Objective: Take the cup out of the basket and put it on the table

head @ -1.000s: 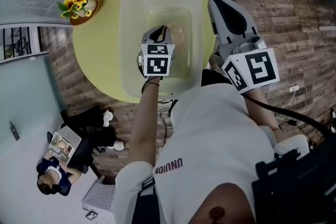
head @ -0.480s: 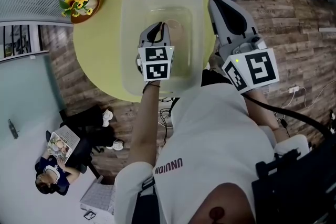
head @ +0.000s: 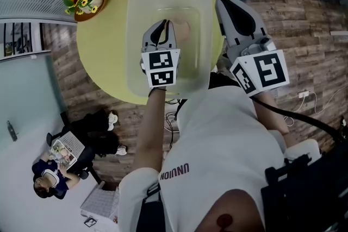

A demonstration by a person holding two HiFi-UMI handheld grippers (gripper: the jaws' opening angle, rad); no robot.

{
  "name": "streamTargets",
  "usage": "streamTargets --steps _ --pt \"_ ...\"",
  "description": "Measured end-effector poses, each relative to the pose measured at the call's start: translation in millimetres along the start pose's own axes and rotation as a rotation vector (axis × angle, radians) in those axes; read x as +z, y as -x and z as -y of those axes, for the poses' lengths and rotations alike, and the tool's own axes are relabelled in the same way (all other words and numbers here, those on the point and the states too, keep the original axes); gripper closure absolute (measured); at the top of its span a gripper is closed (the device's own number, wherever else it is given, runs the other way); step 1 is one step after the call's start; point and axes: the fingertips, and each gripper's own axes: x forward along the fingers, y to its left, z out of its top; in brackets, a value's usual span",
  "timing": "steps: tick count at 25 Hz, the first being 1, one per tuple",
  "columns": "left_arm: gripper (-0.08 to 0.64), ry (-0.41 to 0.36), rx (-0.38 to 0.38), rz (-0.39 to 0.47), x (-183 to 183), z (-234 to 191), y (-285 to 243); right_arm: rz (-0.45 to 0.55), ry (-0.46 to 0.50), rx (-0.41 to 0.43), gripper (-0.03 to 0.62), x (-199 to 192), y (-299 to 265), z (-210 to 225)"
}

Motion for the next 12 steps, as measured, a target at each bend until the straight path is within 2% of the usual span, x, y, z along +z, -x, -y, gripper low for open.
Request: streamTargets --steps 12 --pt "0.526 0.004 0.017 0.099 21.8 -3.6 12.6 0.001 -0.005 0.013 0.574 0.4 -2.3 -4.4"
